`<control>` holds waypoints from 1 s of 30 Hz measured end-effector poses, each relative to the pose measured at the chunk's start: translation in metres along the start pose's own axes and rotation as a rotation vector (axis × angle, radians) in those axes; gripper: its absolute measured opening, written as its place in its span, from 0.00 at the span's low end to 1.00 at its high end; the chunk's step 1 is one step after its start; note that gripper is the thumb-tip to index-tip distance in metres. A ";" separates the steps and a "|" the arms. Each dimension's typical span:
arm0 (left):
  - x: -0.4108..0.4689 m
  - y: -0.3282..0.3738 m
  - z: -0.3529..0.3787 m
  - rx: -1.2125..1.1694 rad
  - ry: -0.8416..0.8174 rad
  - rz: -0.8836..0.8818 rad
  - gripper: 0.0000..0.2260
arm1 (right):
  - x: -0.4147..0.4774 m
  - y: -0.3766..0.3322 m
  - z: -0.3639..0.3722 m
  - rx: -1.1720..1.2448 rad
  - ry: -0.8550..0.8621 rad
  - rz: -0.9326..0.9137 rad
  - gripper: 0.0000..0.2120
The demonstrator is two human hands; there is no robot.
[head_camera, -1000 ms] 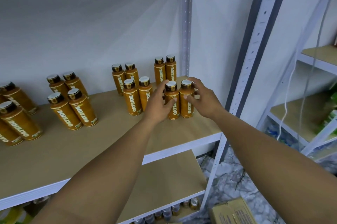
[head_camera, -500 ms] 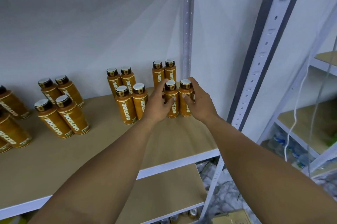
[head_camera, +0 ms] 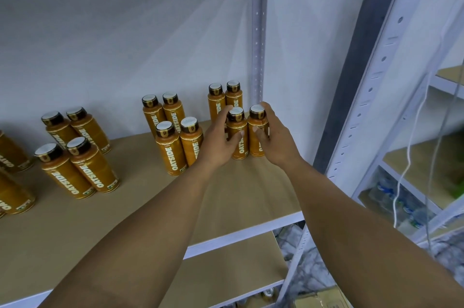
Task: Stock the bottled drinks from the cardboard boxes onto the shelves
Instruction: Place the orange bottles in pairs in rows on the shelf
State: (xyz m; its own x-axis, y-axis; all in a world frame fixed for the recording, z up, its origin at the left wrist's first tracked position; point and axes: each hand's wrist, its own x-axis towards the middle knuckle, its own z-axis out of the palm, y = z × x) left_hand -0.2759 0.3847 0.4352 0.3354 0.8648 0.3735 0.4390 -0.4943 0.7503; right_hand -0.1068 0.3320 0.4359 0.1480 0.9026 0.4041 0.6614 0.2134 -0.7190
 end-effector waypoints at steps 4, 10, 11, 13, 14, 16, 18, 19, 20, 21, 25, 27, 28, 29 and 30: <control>0.000 0.000 -0.001 -0.008 0.002 0.007 0.33 | 0.001 0.004 0.002 0.019 -0.010 0.034 0.29; 0.000 0.001 -0.002 -0.007 0.002 0.014 0.33 | 0.000 0.008 0.005 0.035 0.017 0.055 0.30; 0.000 0.000 -0.002 -0.005 0.000 0.014 0.33 | 0.000 0.009 0.005 0.040 0.020 0.054 0.29; 0.000 -0.001 -0.002 -0.005 -0.002 0.008 0.33 | 0.000 0.011 0.006 0.047 0.024 0.054 0.29; 0.000 -0.001 -0.002 -0.006 -0.004 0.005 0.33 | 0.001 0.012 0.006 0.049 0.027 0.052 0.29; 0.000 -0.001 -0.001 -0.007 -0.005 0.003 0.33 | 0.002 0.013 0.006 0.048 0.034 0.052 0.29; 0.000 -0.001 -0.001 -0.011 -0.007 0.000 0.33 | 0.002 0.014 0.006 0.039 0.037 0.051 0.29; 0.001 0.000 -0.001 -0.014 -0.007 -0.003 0.33 | 0.002 0.014 0.006 0.035 0.039 0.053 0.29; 0.001 0.000 -0.001 -0.016 -0.007 -0.005 0.33 | 0.002 0.014 0.007 0.031 0.040 0.053 0.29; 0.001 0.000 -0.001 -0.018 -0.007 -0.008 0.33 | 0.002 0.014 0.007 0.029 0.042 0.052 0.29; 0.000 0.002 -0.001 -0.028 -0.008 -0.020 0.33 | 0.003 0.015 0.008 0.026 0.045 0.059 0.29; 0.000 0.002 -0.001 -0.020 -0.008 -0.024 0.33 | 0.003 0.014 0.008 0.021 0.046 0.060 0.29; 0.000 0.002 -0.001 -0.016 -0.008 -0.026 0.33 | 0.003 0.014 0.008 0.023 0.044 0.060 0.29; -0.001 0.002 -0.001 -0.015 -0.010 -0.029 0.33 | 0.004 0.013 0.008 0.025 0.043 0.058 0.28; -0.001 0.003 -0.001 -0.016 -0.012 -0.031 0.33 | 0.004 0.013 0.008 0.023 0.040 0.060 0.29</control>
State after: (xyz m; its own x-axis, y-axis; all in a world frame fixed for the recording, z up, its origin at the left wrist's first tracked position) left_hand -0.2757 0.3829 0.4376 0.3317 0.8787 0.3433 0.4364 -0.4655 0.7700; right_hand -0.1036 0.3416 0.4235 0.2167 0.8987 0.3814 0.6335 0.1678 -0.7553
